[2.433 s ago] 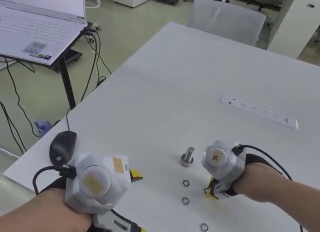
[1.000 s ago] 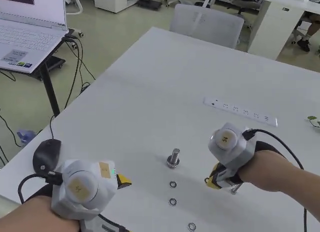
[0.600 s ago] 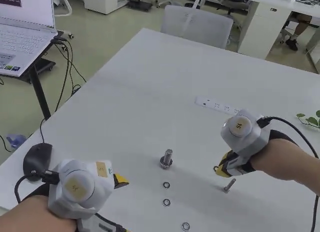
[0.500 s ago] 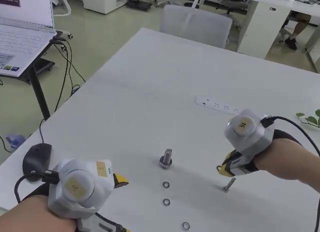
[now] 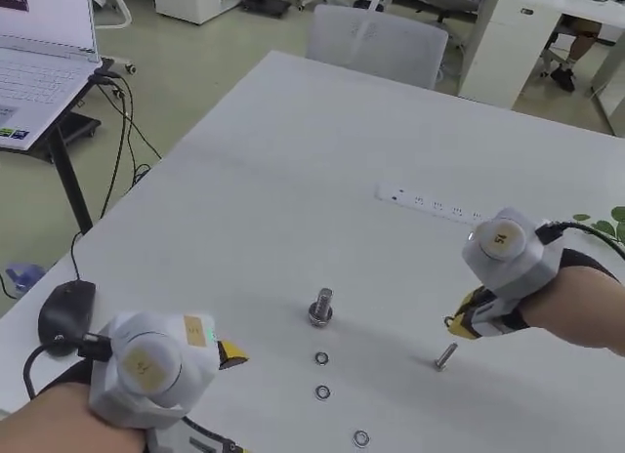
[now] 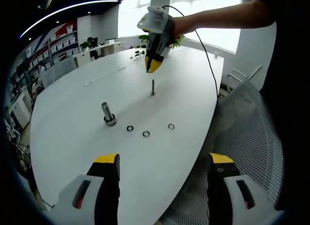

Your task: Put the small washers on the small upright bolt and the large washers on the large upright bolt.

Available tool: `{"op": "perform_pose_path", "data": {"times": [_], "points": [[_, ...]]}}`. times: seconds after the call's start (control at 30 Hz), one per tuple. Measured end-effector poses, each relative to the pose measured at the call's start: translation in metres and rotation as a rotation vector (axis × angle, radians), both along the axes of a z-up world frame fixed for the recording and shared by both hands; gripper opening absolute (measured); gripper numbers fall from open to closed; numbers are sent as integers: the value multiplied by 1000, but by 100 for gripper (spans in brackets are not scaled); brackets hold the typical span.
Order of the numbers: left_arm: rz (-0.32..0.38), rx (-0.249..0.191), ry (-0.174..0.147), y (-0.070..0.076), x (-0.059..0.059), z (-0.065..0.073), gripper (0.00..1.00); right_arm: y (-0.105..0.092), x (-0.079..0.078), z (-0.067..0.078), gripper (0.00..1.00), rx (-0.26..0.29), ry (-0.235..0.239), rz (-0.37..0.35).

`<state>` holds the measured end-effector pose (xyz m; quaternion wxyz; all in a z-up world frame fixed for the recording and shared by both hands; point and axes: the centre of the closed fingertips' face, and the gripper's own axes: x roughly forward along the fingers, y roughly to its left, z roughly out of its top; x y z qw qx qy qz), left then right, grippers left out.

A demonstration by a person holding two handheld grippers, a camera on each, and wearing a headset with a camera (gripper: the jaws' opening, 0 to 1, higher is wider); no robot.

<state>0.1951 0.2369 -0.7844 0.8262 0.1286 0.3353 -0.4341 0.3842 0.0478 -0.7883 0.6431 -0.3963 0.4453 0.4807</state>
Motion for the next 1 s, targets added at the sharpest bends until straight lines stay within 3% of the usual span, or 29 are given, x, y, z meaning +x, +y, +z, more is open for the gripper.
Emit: {"op": "perform_pose_path", "data": {"times": [0.4,1.0], "points": [[-19,8,11,-3,-2,-3,73,-10,-11,-19,13,-11,29,-17],[-23,18,29,1,-5,-6,72,-10,-11,-32,13,-23,40,-22]]}}
